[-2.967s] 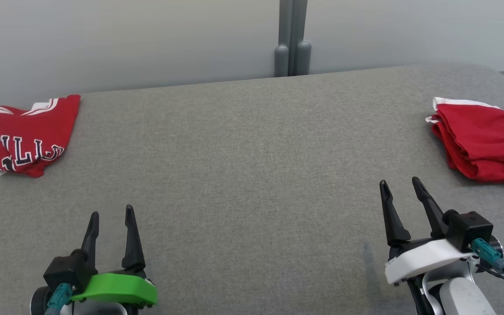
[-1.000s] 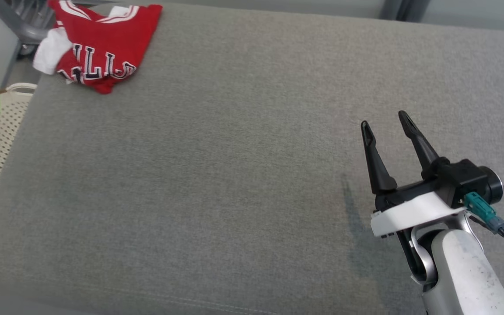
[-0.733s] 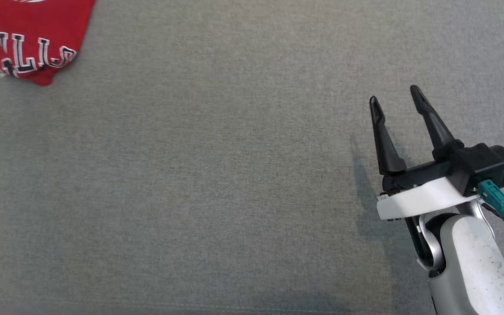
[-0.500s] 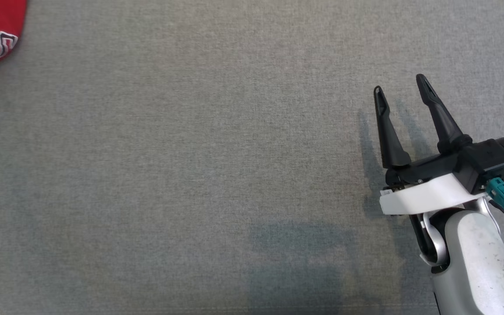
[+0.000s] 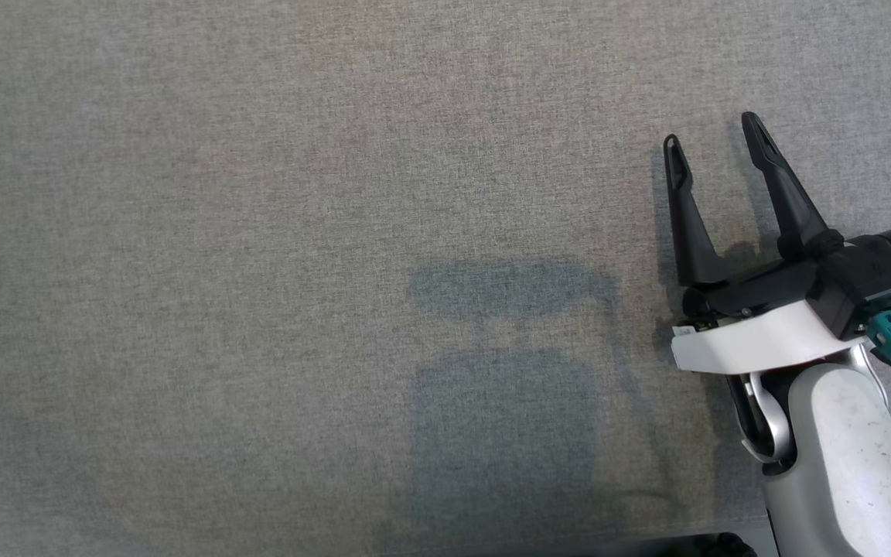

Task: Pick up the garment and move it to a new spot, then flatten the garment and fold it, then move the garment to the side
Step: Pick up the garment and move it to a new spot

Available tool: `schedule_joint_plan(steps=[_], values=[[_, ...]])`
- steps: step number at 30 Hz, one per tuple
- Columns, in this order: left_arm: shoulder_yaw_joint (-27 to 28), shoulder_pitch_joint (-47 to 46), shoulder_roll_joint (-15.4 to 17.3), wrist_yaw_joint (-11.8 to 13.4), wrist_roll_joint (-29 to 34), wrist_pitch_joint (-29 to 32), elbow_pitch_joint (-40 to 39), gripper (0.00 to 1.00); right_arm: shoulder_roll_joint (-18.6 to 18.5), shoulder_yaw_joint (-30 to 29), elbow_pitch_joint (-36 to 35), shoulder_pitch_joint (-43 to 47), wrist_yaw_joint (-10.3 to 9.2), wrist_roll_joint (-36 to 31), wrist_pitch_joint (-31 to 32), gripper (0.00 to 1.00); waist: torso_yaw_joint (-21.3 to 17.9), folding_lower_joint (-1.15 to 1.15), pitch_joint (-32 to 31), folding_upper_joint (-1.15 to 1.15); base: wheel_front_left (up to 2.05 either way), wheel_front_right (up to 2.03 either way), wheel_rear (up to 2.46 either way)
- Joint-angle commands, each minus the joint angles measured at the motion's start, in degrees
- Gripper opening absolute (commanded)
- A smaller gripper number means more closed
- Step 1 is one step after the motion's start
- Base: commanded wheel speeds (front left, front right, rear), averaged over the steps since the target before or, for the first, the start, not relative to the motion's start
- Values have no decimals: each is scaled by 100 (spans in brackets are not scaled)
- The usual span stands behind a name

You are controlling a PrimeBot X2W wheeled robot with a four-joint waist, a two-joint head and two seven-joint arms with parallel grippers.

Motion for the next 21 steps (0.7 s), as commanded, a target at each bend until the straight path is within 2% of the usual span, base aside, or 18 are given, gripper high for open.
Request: schedule_joint_plan(steps=[1,2,3,4,5,16,21], values=[[6,-105,16,24,-33,-13,64,100,-15,13,-28,-80,0,-23,-49,100,-36,-1,62,0,0,0,0],[-8,-131,-7,-20,-66,13,132,100,-15,24,-35,-103,0,-50,-62,100,-31,-1,67,0,0,0,0],[-12,-141,-14,-44,-80,-16,156,49,-15,29,-41,-110,0,-55,-73,100,-32,-1,66,0,0,0,0],[-12,-149,-14,-43,-77,-86,170,31,-15,31,-43,-118,0,-59,-91,100,-34,-1,62,0,0,0,0],[-22,-146,-9,-42,-62,-160,180,0,-15,38,-43,-133,0,-59,-107,100,-39,-1,55,0,0,0,0],[-268,-456,220,-174,184,-1202,202,0,-15,10,141,-169,0,67,-272,100,-171,-1,-359,0,0,0,0],[-674,-775,129,-461,451,-1670,94,0,-16,-34,389,-71,0,188,-389,100,-239,-1,-875,0,0,0,0]])
